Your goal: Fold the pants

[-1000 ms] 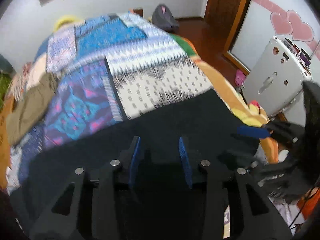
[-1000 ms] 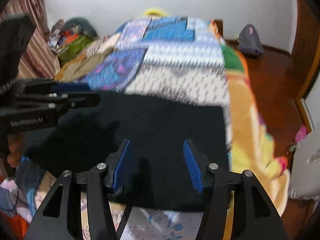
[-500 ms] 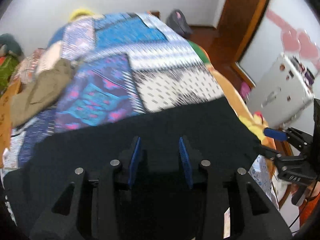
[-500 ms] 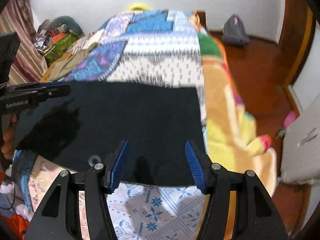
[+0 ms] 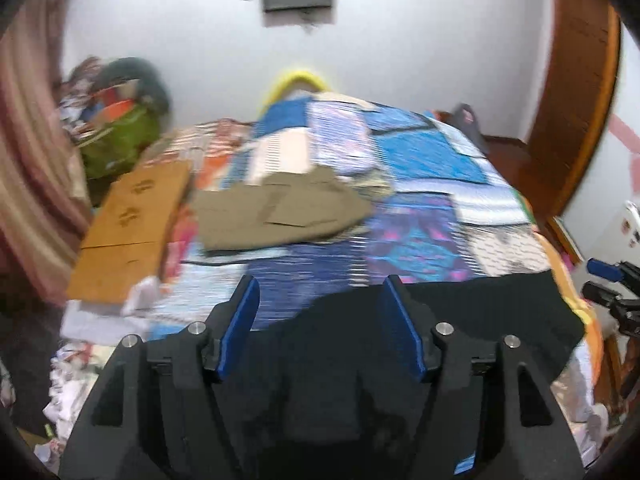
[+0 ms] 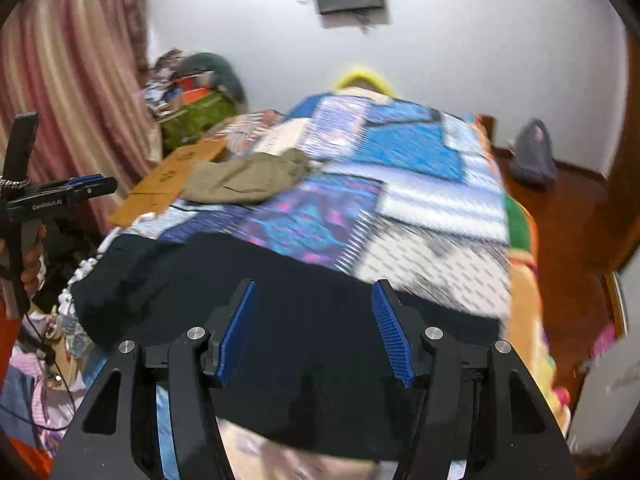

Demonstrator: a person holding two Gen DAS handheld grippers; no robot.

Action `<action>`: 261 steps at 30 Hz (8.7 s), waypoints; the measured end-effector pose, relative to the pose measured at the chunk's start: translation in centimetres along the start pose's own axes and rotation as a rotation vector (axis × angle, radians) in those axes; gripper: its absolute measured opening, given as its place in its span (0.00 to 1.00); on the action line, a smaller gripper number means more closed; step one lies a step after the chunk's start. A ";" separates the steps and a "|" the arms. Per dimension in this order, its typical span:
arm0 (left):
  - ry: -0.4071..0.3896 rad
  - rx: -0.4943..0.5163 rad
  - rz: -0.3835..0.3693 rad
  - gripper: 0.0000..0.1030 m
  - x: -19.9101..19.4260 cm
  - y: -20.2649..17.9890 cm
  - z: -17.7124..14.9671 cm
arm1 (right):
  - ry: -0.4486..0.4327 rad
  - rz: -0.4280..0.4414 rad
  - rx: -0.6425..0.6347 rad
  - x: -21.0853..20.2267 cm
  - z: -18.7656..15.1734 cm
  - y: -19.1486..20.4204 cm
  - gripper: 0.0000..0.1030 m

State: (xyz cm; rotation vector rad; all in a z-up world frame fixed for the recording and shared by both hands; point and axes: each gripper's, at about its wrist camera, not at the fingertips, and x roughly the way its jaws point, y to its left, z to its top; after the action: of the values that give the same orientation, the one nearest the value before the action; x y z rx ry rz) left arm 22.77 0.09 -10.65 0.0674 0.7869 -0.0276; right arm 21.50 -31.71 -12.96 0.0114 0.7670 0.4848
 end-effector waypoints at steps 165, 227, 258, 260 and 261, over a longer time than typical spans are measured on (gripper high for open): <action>0.102 0.190 -0.318 0.51 4.3 -21.1 -6.4 | -0.137 -0.076 0.429 -4.8 -7.2 -8.6 0.08; 0.175 0.046 -0.171 0.32 7.0 -8.7 -12.5 | 0.184 0.054 -0.050 6.9 -6.9 6.1 0.41; 0.240 -0.641 -0.149 0.62 0.6 14.2 -23.9 | 0.220 0.139 -0.223 11.5 -5.4 15.8 0.49; 0.242 -0.686 -0.177 0.62 1.4 14.5 -24.3 | 0.232 0.127 -0.241 11.8 -6.3 16.2 0.49; 0.237 -0.699 -0.186 0.62 1.5 14.6 -24.3 | 0.223 0.121 -0.254 11.6 -6.4 16.3 0.50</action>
State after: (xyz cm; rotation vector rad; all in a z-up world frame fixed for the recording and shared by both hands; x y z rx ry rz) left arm 7.36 16.34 -28.11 -0.6756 1.0000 0.0816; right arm 17.56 -13.30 -22.29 -0.2373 0.9216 0.7041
